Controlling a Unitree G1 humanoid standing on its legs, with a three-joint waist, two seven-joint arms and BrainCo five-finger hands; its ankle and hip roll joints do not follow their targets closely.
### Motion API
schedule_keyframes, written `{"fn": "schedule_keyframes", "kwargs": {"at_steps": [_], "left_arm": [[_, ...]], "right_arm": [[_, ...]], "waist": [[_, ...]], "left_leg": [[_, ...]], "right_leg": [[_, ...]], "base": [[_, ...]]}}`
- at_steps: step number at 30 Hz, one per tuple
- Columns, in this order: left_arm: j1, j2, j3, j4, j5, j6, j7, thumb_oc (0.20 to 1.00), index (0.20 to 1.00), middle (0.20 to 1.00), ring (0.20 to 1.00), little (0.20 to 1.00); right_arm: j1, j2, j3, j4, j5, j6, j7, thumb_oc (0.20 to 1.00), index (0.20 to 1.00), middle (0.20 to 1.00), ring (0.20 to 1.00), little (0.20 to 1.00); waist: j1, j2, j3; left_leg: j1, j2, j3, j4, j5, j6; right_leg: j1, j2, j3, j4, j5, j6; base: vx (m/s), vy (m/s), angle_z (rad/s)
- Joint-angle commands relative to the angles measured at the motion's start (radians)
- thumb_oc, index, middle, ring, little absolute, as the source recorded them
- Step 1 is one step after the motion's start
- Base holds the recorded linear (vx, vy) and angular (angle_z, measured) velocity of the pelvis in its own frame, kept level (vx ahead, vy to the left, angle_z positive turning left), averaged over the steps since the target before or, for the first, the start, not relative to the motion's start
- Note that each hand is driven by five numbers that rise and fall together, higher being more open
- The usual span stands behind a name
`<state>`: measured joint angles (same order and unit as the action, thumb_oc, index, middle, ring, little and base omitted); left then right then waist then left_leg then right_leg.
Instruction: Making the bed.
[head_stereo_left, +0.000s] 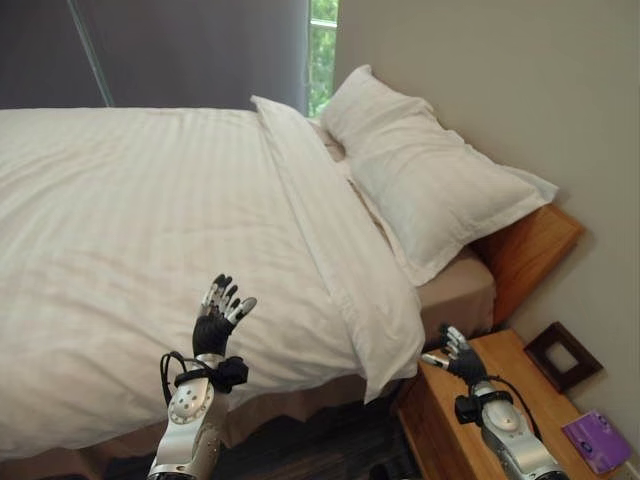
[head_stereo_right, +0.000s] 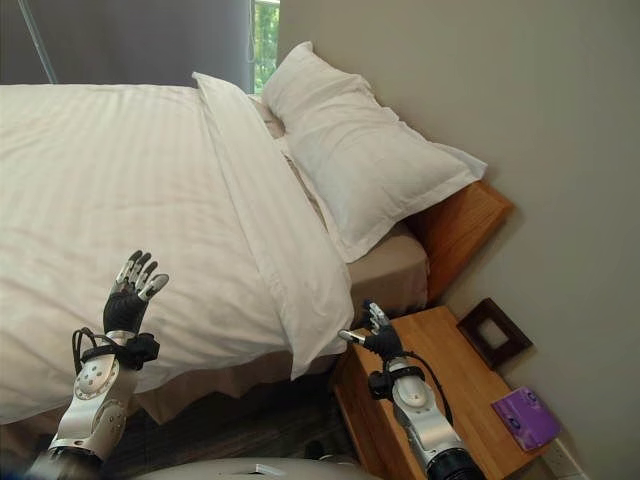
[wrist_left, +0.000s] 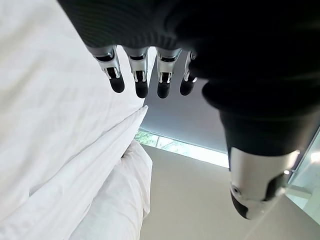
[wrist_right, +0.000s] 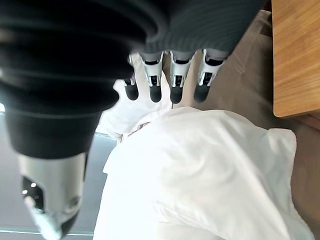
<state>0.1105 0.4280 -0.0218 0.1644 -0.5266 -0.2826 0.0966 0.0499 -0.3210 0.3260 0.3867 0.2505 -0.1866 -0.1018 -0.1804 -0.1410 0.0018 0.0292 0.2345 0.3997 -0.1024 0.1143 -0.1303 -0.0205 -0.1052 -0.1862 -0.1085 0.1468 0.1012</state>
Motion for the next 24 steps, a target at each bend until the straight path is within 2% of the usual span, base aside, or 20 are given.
{"fn": "schedule_keyframes", "kwargs": {"at_steps": [1,4,5,6,7,9,11,12,14,17,19,22,24], "left_arm": [[-0.053,0.080,0.029,-0.066,0.069,-0.052,-0.002,1.000,1.000,1.000,1.000,1.000],[-0.080,0.086,-0.005,-0.059,0.099,-0.042,0.017,1.000,1.000,1.000,1.000,1.000],[-0.099,0.092,-0.020,-0.051,0.106,-0.041,0.029,1.000,1.000,1.000,1.000,1.000],[-0.117,0.095,-0.039,-0.050,0.113,-0.036,0.033,1.000,1.000,1.000,1.000,1.000],[-0.118,0.095,-0.039,-0.051,0.113,-0.035,0.033,1.000,1.000,1.000,1.000,1.000],[-0.130,0.093,-0.058,-0.059,0.124,-0.039,0.040,1.000,1.000,1.000,1.000,1.000],[-0.118,0.090,-0.057,-0.077,0.110,-0.046,0.032,1.000,1.000,1.000,1.000,1.000],[-0.121,0.089,-0.057,-0.085,0.088,-0.047,0.025,1.000,1.000,1.000,1.000,1.000],[-0.125,0.088,-0.050,-0.084,0.066,-0.040,0.036,1.000,1.000,1.000,1.000,1.000],[-0.100,0.085,-0.012,-0.106,0.032,-0.040,0.027,1.000,1.000,1.000,1.000,1.000],[-0.069,0.074,-0.002,-0.123,0.038,-0.033,0.023,1.000,1.000,1.000,1.000,1.000],[-0.077,0.045,-0.029,-0.098,0.062,-0.033,0.026,1.000,1.000,1.000,1.000,1.000],[-0.079,0.031,-0.036,-0.099,0.042,-0.047,0.019,1.000,1.000,1.000,1.000,1.000]], "right_arm": [[-0.081,-0.009,-0.049,-0.108,-0.016,-0.059,-0.007,1.000,1.000,1.000,1.000,1.000],[-0.087,0.000,-0.056,-0.135,-0.019,-0.061,-0.020,1.000,1.000,1.000,1.000,1.000],[-0.086,0.004,-0.057,-0.149,-0.022,-0.065,-0.024,1.000,1.000,1.000,1.000,1.000],[-0.068,0.002,-0.060,-0.179,-0.036,-0.067,-0.031,1.000,1.000,1.000,1.000,1.000],[-0.068,0.002,-0.060,-0.180,-0.036,-0.067,-0.031,1.000,1.000,1.000,1.000,1.000],[-0.063,-0.004,-0.059,-0.184,-0.048,-0.072,-0.041,1.000,1.000,1.000,1.000,1.000],[-0.063,-0.016,-0.071,-0.194,-0.057,-0.078,-0.057,1.000,1.000,1.000,1.000,1.000],[-0.074,-0.025,-0.073,-0.202,-0.060,-0.077,-0.066,1.000,1.000,1.000,1.000,1.000],[-0.093,-0.036,-0.069,-0.223,-0.077,-0.066,-0.083,1.000,1.000,1.000,1.000,1.000],[-0.102,-0.052,-0.070,-0.273,-0.086,-0.071,-0.089,1.000,1.000,1.000,1.000,1.000],[-0.106,-0.069,-0.062,-0.305,-0.105,-0.074,-0.092,1.000,1.000,1.000,1.000,1.000],[-0.121,-0.092,-0.034,-0.300,-0.143,-0.083,-0.099,1.000,1.000,1.000,1.000,1.000],[-0.142,-0.119,-0.032,-0.288,-0.154,-0.084,-0.111,1.000,1.000,1.000,1.000,1.000]], "waist": [[0.016,-0.029,0.098],[0.014,-0.035,0.132],[0.006,-0.035,0.145],[-0.008,-0.025,0.156],[-0.008,-0.024,0.154],[-0.012,-0.002,0.163],[-0.005,0.006,0.166],[0.008,-0.007,0.167],[0.035,-0.020,0.156],[0.083,-0.030,0.162],[0.108,-0.018,0.196],[0.125,0.010,0.266],[0.109,0.026,0.287]], "left_leg": [[0.069,-0.069,0.029,0.015,-0.135,0.069],[0.048,-0.071,0.012,0.015,-0.134,0.080],[0.036,-0.072,0.003,0.015,-0.133,0.085],[0.010,-0.077,-0.039,0.015,-0.127,0.098],[0.006,-0.076,-0.039,0.015,-0.124,0.097],[-0.022,-0.083,-0.088,0.015,-0.107,0.110],[-0.047,-0.092,-0.120,0.015,-0.096,0.115],[-0.061,-0.104,-0.133,0.015,-0.090,0.115],[-0.099,-0.109,-0.127,0.015,-0.063,0.108],[-0.147,-0.092,-0.113,0.015,-0.015,0.088],[-0.187,-0.085,-0.128,0.017,0.021,0.071],[-0.241,-0.082,-0.143,0.044,0.058,0.041],[-0.261,-0.064,-0.076,0.083,0.044,0.046]], "right_leg": [[0.011,-0.052,0.018,0.070,-0.096,0.082],[-0.039,-0.043,0.043,0.152,-0.090,0.093],[-0.062,-0.029,0.083,0.195,-0.090,0.105],[-0.064,0.024,0.188,0.282,-0.147,0.113],[-0.069,0.025,0.189,0.283,-0.145,0.111],[-0.065,0.072,0.251,0.413,-0.194,0.094],[-0.051,0.083,0.280,0.461,-0.213,0.068],[0.008,0.071,0.277,0.381,-0.283,0.045],[0.052,0.071,0.281,0.259,-0.307,0.015],[0.110,0.077,0.280,0.091,-0.294,-0.008],[0.124,0.091,0.271,0.031,-0.280,-0.023],[0.109,0.106,0.234,0.021,-0.274,-0.035],[0.083,0.097,0.187,0.021,-0.259,-0.035]], "base": [[-0.06,0.052,0.12],[-0.13,0.036,0.21],[-0.22,0.067,0.38],[-0.17,0.052,0.54],[-0.15,0.071,0.77],[-0.13,0.029,1.05],[-0.16,-0.025,1.27],[-0.19,-0.072,1.05],[-0.19,-0.119,0.73],[-0.22,-0.177,-0.09],[-0.26,-0.138,-0.23],[-0.32,-0.073,0.03],[-0.33,-0.010,0.59]]}}
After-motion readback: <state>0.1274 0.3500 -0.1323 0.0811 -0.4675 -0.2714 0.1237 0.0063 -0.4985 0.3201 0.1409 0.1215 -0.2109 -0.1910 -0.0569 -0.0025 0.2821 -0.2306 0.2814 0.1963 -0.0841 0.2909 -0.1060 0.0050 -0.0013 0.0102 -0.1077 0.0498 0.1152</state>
